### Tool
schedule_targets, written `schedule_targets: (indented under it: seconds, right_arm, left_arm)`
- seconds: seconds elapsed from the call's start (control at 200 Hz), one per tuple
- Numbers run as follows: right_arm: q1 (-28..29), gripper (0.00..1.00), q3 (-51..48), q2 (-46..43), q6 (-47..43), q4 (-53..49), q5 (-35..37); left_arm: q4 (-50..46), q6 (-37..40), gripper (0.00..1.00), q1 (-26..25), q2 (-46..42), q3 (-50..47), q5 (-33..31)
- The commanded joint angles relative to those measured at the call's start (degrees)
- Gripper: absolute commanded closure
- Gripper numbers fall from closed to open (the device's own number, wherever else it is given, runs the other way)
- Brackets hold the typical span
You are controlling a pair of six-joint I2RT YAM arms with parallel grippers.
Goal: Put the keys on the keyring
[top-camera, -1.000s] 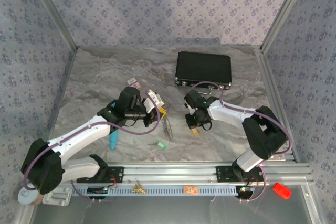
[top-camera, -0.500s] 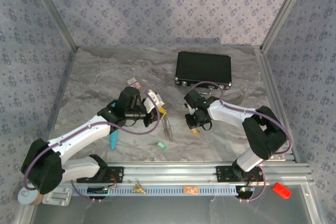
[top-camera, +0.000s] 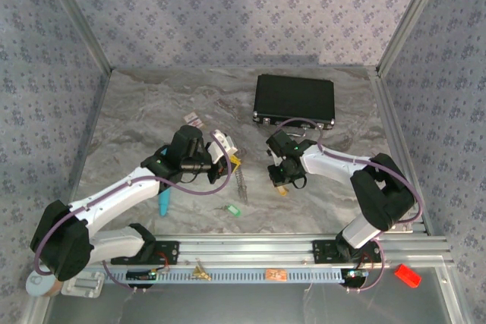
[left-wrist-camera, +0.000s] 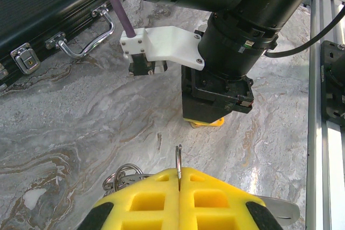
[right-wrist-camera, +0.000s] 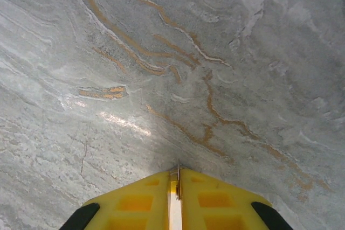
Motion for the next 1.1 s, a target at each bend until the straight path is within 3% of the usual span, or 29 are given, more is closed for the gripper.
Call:
schedule_targets:
  seconds: [0.0,1.094]
  right_arm:
    - [0.0,0.86,0.8,0.4,0.1,-1.9,0.6]
    - [0.3,0.86,1.4,1.0,-0.1,-2.2,1.1]
  left_arm:
    - [1.6,0.6,1.0,0.4,-0.8,0.3,0.9]
    - [1.7,0.6,1.0,0.4,-0.9,0.3,1.1]
